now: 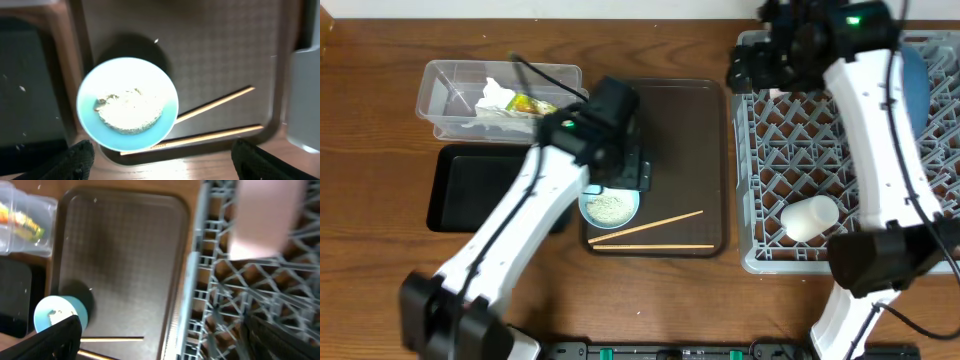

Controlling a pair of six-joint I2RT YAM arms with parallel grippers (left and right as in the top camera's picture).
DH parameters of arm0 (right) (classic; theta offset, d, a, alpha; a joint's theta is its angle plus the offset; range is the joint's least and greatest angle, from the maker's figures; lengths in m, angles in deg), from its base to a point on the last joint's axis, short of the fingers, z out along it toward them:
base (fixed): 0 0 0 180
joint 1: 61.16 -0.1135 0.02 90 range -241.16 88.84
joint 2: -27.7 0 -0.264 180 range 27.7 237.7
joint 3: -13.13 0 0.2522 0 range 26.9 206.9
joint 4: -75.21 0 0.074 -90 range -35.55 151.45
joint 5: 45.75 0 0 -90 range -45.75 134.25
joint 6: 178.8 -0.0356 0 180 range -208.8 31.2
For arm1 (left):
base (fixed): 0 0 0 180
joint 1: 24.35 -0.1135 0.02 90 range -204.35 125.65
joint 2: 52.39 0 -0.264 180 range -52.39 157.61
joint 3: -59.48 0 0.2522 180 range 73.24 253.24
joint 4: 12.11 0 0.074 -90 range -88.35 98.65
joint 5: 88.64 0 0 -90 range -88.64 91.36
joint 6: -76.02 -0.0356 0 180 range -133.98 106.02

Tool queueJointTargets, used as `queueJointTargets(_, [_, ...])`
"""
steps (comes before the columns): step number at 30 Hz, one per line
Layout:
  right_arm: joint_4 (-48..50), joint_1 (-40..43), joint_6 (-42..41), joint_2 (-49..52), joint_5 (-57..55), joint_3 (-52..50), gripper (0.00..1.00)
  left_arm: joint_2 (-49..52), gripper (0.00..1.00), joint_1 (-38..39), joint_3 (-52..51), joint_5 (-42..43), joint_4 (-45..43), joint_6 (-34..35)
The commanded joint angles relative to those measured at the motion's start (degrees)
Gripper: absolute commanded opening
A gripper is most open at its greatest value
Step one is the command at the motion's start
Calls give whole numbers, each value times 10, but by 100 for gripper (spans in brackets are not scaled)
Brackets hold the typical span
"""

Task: Sort waste into correct bins and load items into the dishwasher rack
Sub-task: 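Reach the left gripper to the light-blue rice bowl and grasp its rim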

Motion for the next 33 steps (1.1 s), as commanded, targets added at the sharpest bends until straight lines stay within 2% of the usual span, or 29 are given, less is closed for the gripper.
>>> queueJointTargets(1, [-7,12,-8,-37,-17,18,99,41,84,15,-9,-33,-2,39])
queueJointTargets(12, [-24,23,-8,-38,-36,17,99,149,61,73,-9,-33,-42,40])
queueJointTargets(17, [-28,23,-8,-38,-36,16,99,172,56,84,-9,-34,-57,40])
queueJointTargets(22, [-34,23,-8,-38,-36,16,98,185,55,84,-9,-81,-58,70])
queueJointTargets(26, [-35,23,-8,-38,-36,16,98,187,48,84,-9,-89,-64,70])
queueJointTargets(29, [-35,23,-8,-38,-36,16,98,189,40,84,-9,-89,-71,70])
queueJointTargets(33, [-38,23,-8,-38,-36,16,98,204,36,85,-9,-89,-74,71])
